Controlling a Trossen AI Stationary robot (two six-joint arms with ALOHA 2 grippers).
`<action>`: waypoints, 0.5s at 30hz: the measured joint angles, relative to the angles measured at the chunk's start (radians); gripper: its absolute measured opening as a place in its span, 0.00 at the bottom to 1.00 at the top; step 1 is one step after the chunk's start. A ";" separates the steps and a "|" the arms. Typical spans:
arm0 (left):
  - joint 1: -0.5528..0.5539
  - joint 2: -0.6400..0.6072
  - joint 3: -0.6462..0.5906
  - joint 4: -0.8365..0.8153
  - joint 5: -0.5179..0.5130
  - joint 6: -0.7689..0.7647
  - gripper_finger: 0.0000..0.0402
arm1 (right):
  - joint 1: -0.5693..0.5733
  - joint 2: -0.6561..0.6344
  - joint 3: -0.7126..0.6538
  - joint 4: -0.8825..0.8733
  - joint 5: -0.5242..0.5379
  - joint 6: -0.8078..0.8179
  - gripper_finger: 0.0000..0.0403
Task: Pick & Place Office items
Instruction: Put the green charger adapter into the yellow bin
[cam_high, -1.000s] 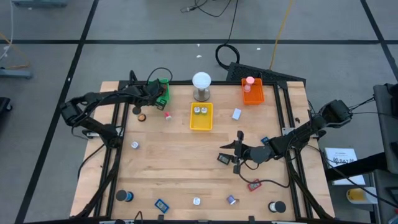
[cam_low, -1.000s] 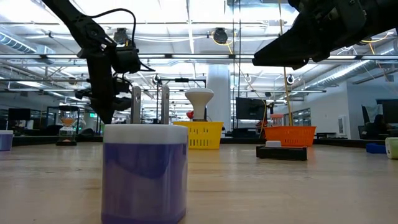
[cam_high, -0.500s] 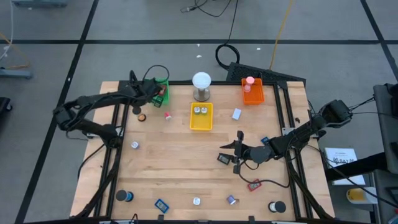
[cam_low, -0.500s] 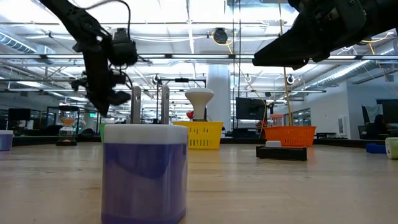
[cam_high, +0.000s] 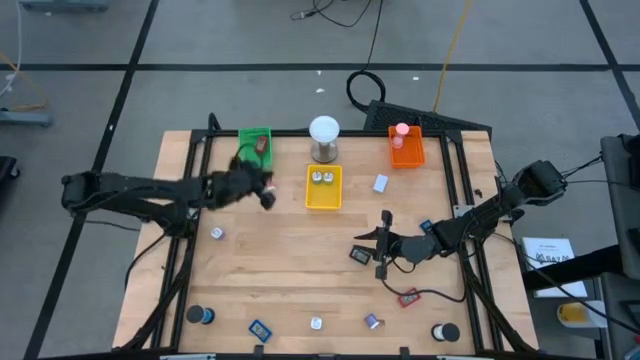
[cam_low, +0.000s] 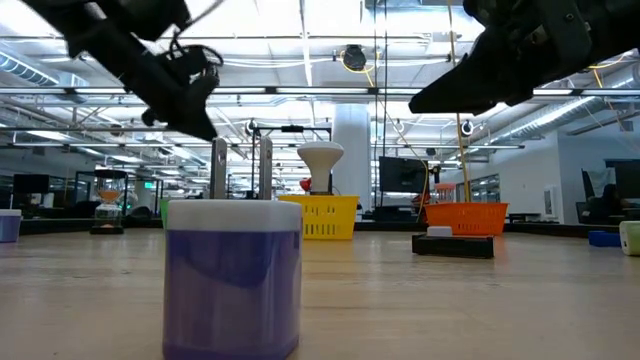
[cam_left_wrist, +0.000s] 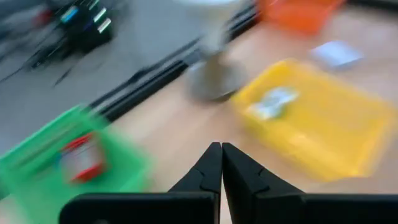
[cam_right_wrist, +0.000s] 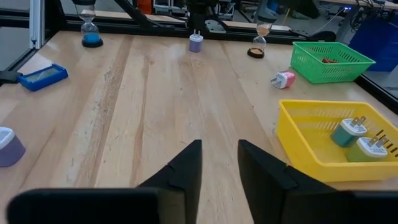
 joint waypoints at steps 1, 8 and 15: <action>-0.039 0.001 -0.037 0.093 0.001 0.016 0.03 | 0.000 0.000 0.000 -0.003 0.000 0.000 0.18; -0.217 0.069 -0.254 0.626 0.134 0.090 0.03 | 0.002 0.000 0.001 -0.054 0.077 0.016 0.01; -0.320 0.139 -0.282 0.696 0.138 0.113 0.03 | 0.036 -0.062 0.104 -0.482 0.169 0.259 0.05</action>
